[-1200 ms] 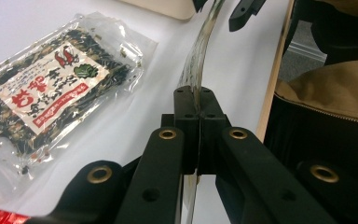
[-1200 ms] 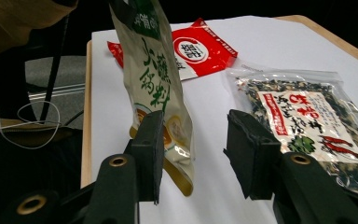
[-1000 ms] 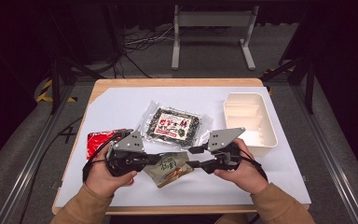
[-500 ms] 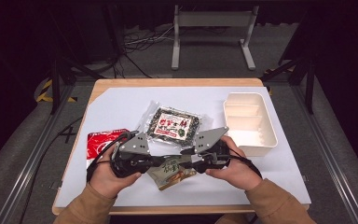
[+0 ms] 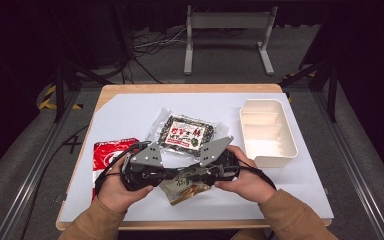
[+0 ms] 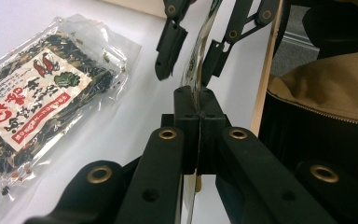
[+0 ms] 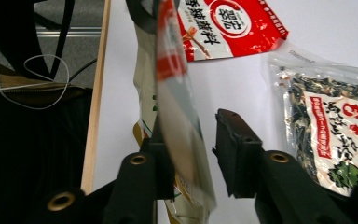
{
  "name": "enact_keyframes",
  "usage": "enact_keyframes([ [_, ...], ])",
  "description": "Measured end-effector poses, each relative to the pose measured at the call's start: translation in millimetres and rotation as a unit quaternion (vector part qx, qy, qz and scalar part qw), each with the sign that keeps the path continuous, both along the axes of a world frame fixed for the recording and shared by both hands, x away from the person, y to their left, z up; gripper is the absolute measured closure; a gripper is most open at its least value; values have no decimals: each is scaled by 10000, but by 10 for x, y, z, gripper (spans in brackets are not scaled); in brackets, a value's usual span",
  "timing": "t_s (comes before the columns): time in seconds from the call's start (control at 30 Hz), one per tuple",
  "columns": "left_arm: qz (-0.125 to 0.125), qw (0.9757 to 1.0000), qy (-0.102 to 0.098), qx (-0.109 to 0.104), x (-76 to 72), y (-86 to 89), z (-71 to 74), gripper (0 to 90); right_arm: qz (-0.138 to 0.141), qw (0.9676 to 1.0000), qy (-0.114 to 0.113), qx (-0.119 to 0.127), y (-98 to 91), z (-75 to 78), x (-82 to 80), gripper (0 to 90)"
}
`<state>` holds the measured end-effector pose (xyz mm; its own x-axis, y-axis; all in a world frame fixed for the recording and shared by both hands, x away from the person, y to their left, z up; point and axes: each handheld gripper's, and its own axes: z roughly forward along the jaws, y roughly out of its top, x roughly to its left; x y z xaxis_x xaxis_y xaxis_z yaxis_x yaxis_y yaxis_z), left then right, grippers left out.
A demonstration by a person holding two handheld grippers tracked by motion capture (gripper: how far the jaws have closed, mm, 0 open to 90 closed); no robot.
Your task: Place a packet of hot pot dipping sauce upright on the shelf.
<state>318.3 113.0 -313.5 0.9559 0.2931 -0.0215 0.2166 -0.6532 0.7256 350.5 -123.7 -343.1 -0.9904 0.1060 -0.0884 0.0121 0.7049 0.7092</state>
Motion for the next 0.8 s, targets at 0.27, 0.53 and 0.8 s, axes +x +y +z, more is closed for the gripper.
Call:
enact_keyframes([
  [0.27, 8, 10000, -2, -1, -12, -9, -1, 895, 136, 9997, 79, -169, 60, -36, 17, 762],
  [0.53, 8, 10000, -6, 5, 0, -14, -14, 894, 240, 9993, 108, -249, 84, -53, 29, 845],
  [0.8, 40, 10000, 17, -42, 2, 2, -19, 890, 268, 9992, 183, -252, 84, -45, 23, 891],
])
